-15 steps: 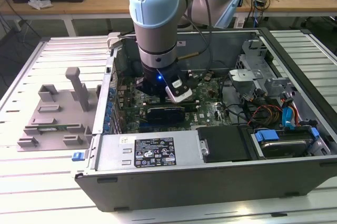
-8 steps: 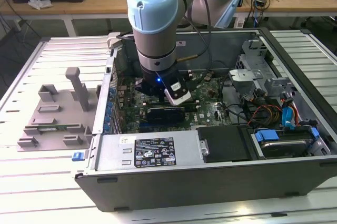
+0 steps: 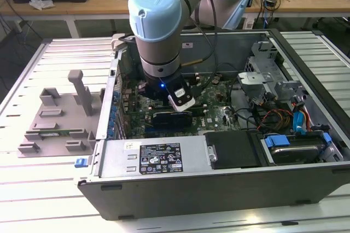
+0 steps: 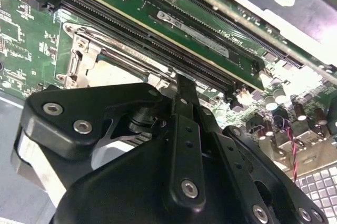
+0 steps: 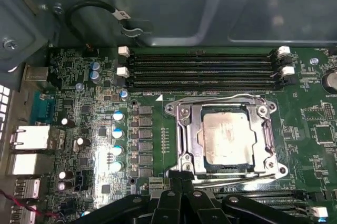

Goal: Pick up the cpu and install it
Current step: 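Install the second cpu locking lever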

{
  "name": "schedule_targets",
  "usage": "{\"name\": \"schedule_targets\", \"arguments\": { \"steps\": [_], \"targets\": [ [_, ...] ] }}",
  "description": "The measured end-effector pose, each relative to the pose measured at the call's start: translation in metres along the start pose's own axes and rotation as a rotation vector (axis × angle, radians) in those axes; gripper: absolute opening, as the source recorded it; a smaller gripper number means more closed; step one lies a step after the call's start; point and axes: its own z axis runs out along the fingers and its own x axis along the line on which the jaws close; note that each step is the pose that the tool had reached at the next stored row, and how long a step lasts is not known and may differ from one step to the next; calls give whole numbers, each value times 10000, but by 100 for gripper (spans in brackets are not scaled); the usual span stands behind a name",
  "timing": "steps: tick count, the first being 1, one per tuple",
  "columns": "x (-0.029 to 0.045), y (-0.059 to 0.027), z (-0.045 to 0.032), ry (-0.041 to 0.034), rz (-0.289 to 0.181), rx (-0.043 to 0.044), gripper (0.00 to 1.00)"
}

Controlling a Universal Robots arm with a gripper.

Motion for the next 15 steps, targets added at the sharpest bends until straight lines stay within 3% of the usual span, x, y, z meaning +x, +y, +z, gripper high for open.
{"name": "schedule_targets", "arguments": {
  "steps": [2, 4, 7, 10, 12, 15],
  "targets": [
    [0, -3, 8, 2, 3, -78, 11],
    [2, -8, 26, 4, 13, -278, 11],
    [5, -23, 68, 5, 17, -395, 11],
    [6, -28, 82, 5, 21, -471, 11],
    [6, -26, 73, 6, 21, -473, 11],
    [0, 6, -31, 6, 21, -471, 11]
  ]
}}
